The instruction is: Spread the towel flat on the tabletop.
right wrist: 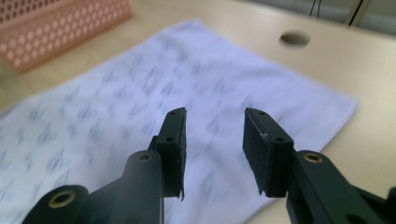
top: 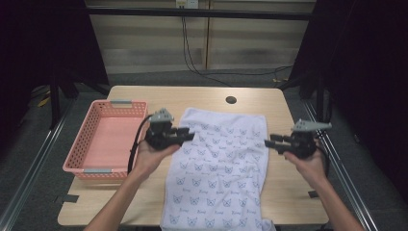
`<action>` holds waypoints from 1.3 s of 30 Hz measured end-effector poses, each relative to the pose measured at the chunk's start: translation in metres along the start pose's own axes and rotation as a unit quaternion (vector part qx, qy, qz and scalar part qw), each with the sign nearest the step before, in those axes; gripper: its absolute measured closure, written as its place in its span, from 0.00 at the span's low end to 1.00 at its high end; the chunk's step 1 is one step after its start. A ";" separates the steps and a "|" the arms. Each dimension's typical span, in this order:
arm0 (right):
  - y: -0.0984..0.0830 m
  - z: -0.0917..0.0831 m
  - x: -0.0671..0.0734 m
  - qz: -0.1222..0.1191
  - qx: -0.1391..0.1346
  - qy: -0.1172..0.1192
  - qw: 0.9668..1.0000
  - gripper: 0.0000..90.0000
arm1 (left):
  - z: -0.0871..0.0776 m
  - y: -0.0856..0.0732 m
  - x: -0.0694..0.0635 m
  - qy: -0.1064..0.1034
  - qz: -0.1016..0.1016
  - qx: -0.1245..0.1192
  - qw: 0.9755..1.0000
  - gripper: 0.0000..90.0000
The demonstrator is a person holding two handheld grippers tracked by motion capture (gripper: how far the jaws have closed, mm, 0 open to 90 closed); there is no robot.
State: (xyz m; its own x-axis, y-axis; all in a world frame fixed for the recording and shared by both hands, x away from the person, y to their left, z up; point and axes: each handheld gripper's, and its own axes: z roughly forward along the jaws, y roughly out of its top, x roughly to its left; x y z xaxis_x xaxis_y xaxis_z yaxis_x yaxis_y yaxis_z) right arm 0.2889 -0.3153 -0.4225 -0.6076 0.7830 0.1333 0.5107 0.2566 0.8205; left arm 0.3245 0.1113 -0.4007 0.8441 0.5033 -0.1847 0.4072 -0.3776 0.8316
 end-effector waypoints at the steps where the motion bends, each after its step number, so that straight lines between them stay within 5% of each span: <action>1: -0.012 -0.001 0.006 -0.001 0.015 0.011 1.000 0.68 | 0.000 -0.012 -0.005 -0.012 -0.005 0.010 1.000 0.77; 6: -0.062 -0.001 0.027 0.024 0.067 0.019 0.997 0.66 | 0.004 -0.071 -0.013 -0.033 -0.022 0.063 0.997 0.83; 10: -0.074 0.005 0.033 0.006 0.081 0.037 0.996 0.66 | 0.012 -0.096 -0.005 -0.027 -0.036 0.097 0.994 0.84; 13: -0.074 0.013 0.035 -0.003 0.083 0.042 0.996 0.70 | 0.015 -0.104 -0.004 -0.025 -0.031 0.110 0.993 0.83; 14: -0.077 0.020 0.037 -0.014 0.106 0.033 0.994 0.67 | 0.017 -0.106 -0.003 -0.029 -0.032 0.115 0.992 0.82; 17: -0.081 0.025 0.040 -0.026 0.113 0.038 0.992 0.65 | 0.017 -0.109 -0.001 -0.030 -0.042 0.106 0.993 0.82; 20: -0.083 0.023 0.046 -0.056 0.114 0.028 0.991 0.65 | 0.015 -0.110 -0.007 -0.013 -0.024 0.109 0.994 0.82; 24: -0.087 0.015 0.049 -0.080 0.123 0.015 0.989 0.70 | 0.009 -0.114 -0.009 -0.010 -0.027 0.109 0.994 0.83; 26: -0.088 0.012 0.048 -0.082 0.127 0.015 0.988 0.79 | 0.006 -0.116 -0.008 -0.010 -0.029 0.110 0.993 0.86; 27: -0.087 0.009 0.045 -0.082 0.136 0.006 0.987 0.95 | 0.003 -0.118 -0.008 -0.008 -0.029 0.111 0.993 0.89; 32: -0.087 0.007 0.029 -0.043 0.134 0.020 0.990 0.98 | -0.005 -0.122 -0.010 -0.010 -0.032 0.117 0.993 0.90; 39: -0.092 -0.002 0.037 -0.047 0.147 0.036 0.987 0.98 | -0.015 -0.129 -0.023 -0.038 -0.031 0.137 0.989 1.00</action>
State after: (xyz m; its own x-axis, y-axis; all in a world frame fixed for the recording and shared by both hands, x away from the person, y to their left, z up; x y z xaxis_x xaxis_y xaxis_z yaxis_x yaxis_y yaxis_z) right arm 0.2176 -0.3110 -0.4920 -0.6971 0.7083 0.1110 0.5979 0.4889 0.6352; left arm 0.2470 0.1604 -0.4960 0.8337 0.4766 -0.2791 0.5303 -0.5493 0.6458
